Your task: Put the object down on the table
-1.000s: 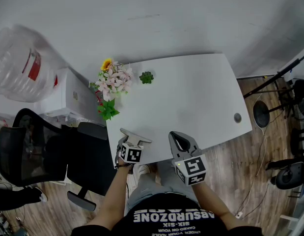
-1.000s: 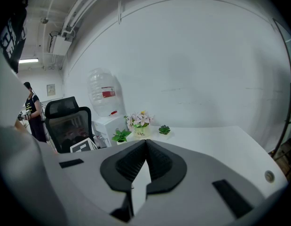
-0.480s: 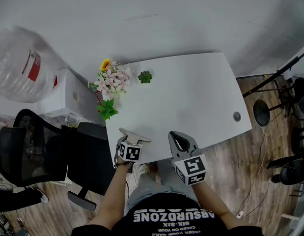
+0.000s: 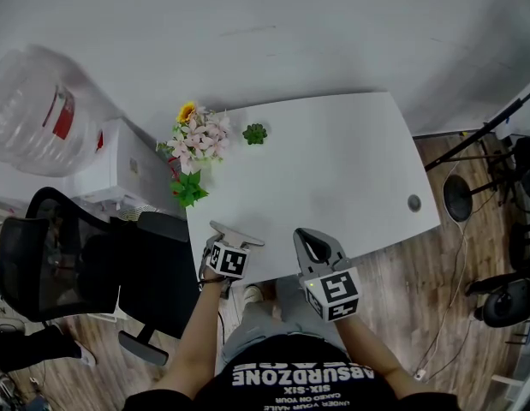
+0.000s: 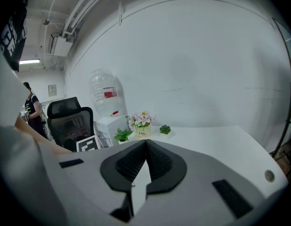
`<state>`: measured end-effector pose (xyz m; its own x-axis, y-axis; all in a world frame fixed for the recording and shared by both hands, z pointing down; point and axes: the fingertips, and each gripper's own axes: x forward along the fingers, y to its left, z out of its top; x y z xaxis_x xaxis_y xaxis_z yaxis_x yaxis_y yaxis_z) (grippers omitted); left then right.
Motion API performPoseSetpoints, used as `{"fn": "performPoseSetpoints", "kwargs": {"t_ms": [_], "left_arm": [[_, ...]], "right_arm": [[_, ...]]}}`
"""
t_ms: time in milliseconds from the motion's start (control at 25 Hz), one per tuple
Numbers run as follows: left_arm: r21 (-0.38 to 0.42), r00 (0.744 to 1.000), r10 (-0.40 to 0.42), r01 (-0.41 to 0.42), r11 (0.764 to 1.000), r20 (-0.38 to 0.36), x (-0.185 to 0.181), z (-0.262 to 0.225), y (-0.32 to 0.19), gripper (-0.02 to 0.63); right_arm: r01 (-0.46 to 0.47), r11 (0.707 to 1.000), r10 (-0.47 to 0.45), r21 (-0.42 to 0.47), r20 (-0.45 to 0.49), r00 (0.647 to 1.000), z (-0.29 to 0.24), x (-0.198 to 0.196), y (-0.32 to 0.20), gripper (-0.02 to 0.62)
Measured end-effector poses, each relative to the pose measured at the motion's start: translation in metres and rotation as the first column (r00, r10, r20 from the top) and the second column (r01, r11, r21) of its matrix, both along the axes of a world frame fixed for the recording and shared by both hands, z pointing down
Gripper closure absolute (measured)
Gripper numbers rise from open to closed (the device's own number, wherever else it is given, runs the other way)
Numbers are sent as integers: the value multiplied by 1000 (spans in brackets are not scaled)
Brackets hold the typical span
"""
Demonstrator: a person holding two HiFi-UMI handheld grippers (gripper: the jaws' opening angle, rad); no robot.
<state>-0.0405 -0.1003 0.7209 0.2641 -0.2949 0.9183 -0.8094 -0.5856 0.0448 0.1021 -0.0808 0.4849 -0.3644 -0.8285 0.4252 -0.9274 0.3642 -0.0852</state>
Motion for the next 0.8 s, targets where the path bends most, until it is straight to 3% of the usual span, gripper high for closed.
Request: {"fn": "performPoseSetpoints", "kwargs": {"t_ms": [280,800], "left_arm": [[43,999,-29,31,999,-28,-5,-18,-1,310],[155,985,-43,70,985,-170,-5,-88,-10,311]], "right_arm": [[33,999,-34,9,6,999,-4,-9,-1,597],[103,994,-103,28,17,994,-10,-36,-7,597]]}}
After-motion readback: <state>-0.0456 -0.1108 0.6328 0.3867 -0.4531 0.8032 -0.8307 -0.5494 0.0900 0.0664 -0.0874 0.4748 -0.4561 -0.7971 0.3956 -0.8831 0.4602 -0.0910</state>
